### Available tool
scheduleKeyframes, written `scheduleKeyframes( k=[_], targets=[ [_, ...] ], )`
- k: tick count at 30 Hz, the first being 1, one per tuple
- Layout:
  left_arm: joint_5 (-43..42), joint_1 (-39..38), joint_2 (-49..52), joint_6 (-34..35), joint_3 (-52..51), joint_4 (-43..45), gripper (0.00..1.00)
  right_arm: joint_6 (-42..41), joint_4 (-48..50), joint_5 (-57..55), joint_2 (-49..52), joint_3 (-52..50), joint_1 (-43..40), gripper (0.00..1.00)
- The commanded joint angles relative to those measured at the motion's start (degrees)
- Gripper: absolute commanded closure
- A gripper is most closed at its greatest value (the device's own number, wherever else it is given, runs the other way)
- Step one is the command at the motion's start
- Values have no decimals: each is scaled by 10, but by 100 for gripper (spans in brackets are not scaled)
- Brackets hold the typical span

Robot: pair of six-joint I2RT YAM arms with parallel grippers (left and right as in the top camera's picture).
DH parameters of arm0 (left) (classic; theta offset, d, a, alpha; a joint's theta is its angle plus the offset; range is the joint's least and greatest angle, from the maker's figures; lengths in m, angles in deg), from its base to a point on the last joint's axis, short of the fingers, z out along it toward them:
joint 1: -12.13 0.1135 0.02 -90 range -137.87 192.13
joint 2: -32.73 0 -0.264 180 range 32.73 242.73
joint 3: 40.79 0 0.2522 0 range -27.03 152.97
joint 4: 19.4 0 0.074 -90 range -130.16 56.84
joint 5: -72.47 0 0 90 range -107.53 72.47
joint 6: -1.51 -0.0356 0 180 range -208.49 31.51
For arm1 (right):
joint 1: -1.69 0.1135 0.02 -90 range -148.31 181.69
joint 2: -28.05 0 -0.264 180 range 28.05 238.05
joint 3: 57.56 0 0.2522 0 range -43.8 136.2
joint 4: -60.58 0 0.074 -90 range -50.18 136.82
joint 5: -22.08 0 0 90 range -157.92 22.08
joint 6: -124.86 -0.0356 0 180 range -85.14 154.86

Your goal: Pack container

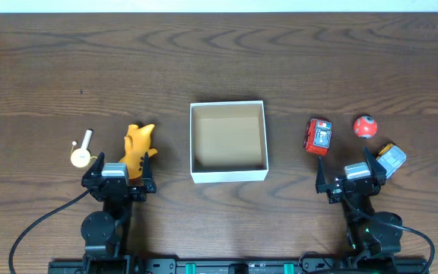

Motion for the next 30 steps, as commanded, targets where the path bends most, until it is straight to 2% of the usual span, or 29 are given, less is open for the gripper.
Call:
scheduleKeyframes(
  k=[1,30],
  targets=[
    [-20,4,-3,-2,-7,-24,2,5,-2,3,-4,-2,-1,1],
    [-20,4,-3,-2,-7,-24,2,5,10,5,-4,-2,-1,1]
  ],
)
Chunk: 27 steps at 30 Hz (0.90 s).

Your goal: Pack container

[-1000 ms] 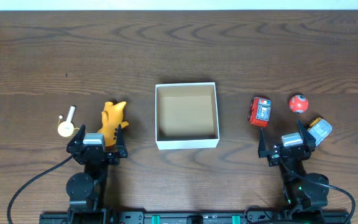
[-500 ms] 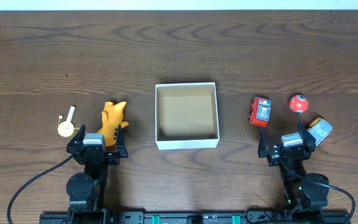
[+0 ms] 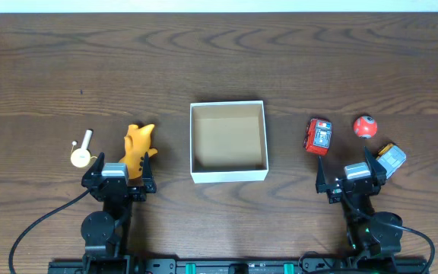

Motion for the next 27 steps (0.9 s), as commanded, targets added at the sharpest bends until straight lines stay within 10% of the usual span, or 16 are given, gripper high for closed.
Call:
scheduleKeyframes(
  k=[1,13,27],
  targets=[
    [-20,4,-3,-2,-7,-24,2,5,5,4,-4,-2,-1,1],
    [-21,4,-3,18,-7,-22,2,3,-7,6,-4,-2,-1,1],
    [-21,4,16,128,25,-26,2,-198,-13,-22,7,6,-1,1]
  ],
)
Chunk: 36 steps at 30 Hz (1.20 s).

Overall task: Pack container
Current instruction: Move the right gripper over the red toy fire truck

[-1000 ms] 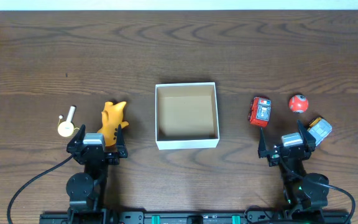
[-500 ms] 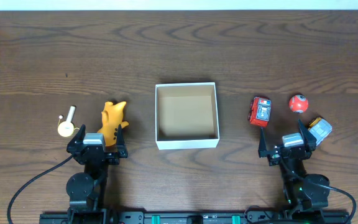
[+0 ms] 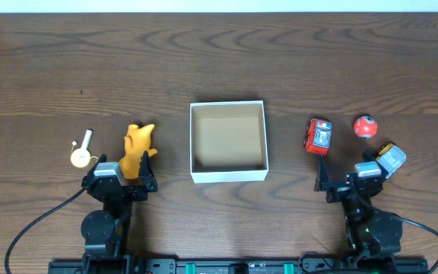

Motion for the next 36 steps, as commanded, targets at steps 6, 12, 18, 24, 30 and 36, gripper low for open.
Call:
scheduleKeyframes(
  k=[6,12,18,24,30,36],
  targets=[
    [-22,4,80,21,144,-112,2,-72,-73,-1,54,83,-1,1],
    [-22,4,240,21,336,-270,2,-72,-177,1,194,236,-1,1],
    [-22,4,434,19,523,-461,2,-64,-361,1,425,459,-1,1],
    [-25,4,560,19,635,-583,2,-63,-575,33,671,699,-1,1],
    [-27,4,595,21,638,-590,2,-98,-572,17,789,759,-2,9],
    [-27,4,596,21,638,-589,2,-170,-534,-8,870,759,-1,1]
  ],
)
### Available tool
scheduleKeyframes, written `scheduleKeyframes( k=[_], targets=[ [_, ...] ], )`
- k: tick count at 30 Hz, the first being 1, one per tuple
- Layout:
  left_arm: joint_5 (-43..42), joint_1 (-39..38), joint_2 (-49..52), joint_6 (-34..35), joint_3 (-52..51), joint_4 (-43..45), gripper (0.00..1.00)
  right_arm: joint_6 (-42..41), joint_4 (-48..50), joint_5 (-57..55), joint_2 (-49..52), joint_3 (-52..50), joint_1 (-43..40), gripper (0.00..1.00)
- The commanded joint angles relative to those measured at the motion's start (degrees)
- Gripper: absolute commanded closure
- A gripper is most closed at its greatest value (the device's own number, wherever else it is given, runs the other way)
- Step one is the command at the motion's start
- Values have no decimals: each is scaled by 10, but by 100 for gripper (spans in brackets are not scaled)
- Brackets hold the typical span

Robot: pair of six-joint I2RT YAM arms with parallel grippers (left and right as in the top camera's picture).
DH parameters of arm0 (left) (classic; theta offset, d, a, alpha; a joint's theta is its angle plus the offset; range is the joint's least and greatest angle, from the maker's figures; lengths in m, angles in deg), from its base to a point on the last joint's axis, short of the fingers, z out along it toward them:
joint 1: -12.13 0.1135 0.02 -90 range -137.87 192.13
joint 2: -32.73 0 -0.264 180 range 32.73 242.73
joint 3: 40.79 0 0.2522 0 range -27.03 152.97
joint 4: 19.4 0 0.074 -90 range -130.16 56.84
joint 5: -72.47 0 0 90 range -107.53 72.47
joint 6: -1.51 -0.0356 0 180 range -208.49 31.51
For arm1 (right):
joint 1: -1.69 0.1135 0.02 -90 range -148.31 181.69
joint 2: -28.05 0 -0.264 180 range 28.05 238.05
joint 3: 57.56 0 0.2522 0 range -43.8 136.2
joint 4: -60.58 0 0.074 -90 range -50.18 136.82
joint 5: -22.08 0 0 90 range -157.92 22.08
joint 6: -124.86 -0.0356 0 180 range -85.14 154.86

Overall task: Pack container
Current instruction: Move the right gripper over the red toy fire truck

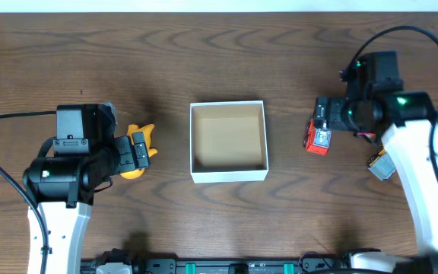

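The white open box (229, 176) sits mid-table with a bare cardboard floor. An orange toy (144, 133) lies to its left, and my left gripper (137, 146) hovers over the toy's near end, covering part of it. To the right of the box lies a red gadget (318, 139), with my right gripper (324, 116) directly above its far end. From overhead I cannot make out either jaw gap. A grey-and-yellow item (379, 165) lies partly under the right arm.
The left arm (71, 164) covers the table to the left of the orange toy. The right arm (401, 144) stretches over the right side and hides whatever lies beneath it. Cables loop in from both side edges.
Both arms have left the front edge. The left gripper is now over the orange toy and the right one over the red gadget. The red ball and the cream item are now hidden.
For the first two moments both arms sat folded at the front edge, with the objects untouched around the empty box. At the third they had shifted slightly. Now both reach out over the table, and the box is still empty.
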Motion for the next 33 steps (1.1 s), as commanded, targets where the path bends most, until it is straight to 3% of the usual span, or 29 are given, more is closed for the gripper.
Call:
scheduleKeyframes(
  k=[1,23,28,33],
  targets=[
    [-4,4,-1,3,12,-1,2,-46,11,-14,35,10,-1,1],
    [-3,4,-1,3,12,0,2,-82,31,-22,217,9,-1,1],
    [-3,4,-1,3,12,0,2,-81,30,-19,227,4,-1,16],
    [-3,4,-1,3,12,0,2,-81,35,-20,228,-10,-1,19]
  ],
)
